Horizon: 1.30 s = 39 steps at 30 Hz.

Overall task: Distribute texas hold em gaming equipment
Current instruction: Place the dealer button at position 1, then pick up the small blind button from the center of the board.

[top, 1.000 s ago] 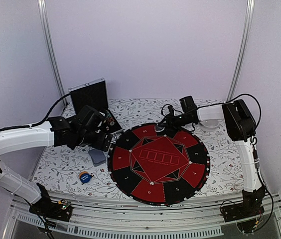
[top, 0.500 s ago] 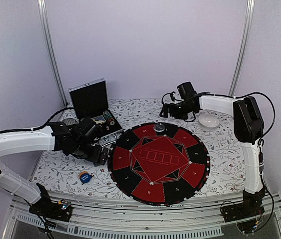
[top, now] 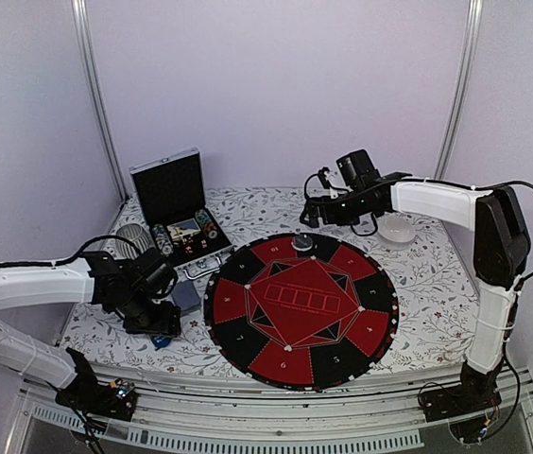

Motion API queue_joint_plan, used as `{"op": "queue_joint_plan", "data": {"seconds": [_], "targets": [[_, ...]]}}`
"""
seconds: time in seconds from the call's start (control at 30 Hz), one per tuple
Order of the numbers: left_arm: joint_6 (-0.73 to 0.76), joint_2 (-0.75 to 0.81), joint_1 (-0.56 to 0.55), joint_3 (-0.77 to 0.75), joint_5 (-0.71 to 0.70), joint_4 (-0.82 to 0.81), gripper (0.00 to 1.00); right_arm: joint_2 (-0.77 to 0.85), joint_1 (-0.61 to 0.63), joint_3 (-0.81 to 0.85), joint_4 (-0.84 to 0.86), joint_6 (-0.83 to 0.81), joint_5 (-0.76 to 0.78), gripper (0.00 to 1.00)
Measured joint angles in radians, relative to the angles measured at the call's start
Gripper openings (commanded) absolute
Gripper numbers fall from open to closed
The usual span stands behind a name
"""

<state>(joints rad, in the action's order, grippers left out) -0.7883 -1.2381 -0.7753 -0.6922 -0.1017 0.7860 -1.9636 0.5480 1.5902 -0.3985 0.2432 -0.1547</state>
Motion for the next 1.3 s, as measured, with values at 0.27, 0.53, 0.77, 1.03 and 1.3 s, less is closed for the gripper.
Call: {"op": "queue_joint_plan", "data": {"seconds": [0.27, 0.53, 0.77, 1.03, 1.3], "targets": [[0.030, -0.080, 0.052, 0.000, -0.003, -0.037, 0.74, 0.000, -0.006, -0.046, 0.000, -0.008, 0.000, 0.99], [0.050, -0.113, 0.059, 0.003, -0.003, -0.059, 0.70, 0.000, -0.006, -0.049, 0.002, -0.018, -0.001, 0.99], [0.050, -0.117, 0.059, 0.011, -0.007, -0.064, 0.66, 0.000, -0.006, -0.053, 0.002, -0.021, -0.006, 0.99], [0.038, -0.116, 0.050, 0.014, -0.019, -0.063, 0.66, 0.000, -0.006, -0.053, 0.002, -0.023, -0.013, 0.99], [0.031, -0.124, 0.005, 0.008, -0.047, -0.047, 0.68, 0.000, -0.006, -0.053, 0.002, -0.024, -0.019, 0.99]]}}
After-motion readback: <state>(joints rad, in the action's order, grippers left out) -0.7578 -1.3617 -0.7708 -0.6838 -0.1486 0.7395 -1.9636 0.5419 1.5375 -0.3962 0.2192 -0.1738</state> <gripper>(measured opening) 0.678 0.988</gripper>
